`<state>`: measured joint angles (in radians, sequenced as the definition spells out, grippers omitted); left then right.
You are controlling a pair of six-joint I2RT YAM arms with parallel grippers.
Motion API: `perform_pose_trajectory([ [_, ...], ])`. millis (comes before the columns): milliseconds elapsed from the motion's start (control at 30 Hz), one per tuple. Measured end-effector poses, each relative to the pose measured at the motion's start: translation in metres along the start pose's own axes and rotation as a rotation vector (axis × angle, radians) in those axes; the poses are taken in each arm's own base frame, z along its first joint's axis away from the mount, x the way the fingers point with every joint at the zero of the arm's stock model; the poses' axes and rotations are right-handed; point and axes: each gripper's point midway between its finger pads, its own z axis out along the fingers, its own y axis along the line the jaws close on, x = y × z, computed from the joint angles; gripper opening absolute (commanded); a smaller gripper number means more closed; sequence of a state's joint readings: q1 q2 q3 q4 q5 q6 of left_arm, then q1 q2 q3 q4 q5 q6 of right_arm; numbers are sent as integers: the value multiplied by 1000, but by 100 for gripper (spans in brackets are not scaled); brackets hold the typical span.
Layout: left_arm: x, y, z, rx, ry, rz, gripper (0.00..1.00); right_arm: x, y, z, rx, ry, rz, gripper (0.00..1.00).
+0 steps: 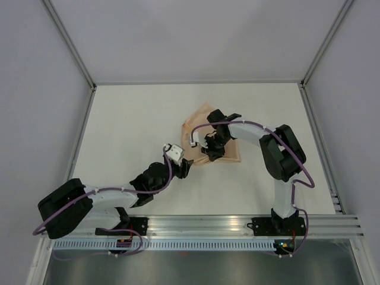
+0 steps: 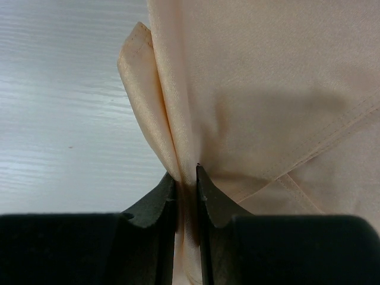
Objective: Fold the napkin, place the utensils inside, and roll it up
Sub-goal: Roll the napkin at the center of the board.
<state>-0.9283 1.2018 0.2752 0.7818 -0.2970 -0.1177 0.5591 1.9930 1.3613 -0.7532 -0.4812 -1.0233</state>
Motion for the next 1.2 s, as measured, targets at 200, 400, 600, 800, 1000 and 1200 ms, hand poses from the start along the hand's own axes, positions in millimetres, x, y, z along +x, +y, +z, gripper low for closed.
perform_pose_trajectory([
  [200,20,-23,5,60,48,179,61,6,22,-2,-116,8,55,16],
  [400,29,-39,13,125,21,350,65,10,35,-3,-212,-3,128,16],
  [600,35,-59,32,195,-2,497,66,16,51,-4,-296,1,199,16],
  [800,31,-80,40,290,-28,555,66,20,65,-5,-367,13,263,16],
  [1000,42,-96,39,390,8,587,68,25,76,-7,-419,33,314,16],
  [1200,59,-107,38,474,68,610,70,26,80,-7,-441,45,339,15],
])
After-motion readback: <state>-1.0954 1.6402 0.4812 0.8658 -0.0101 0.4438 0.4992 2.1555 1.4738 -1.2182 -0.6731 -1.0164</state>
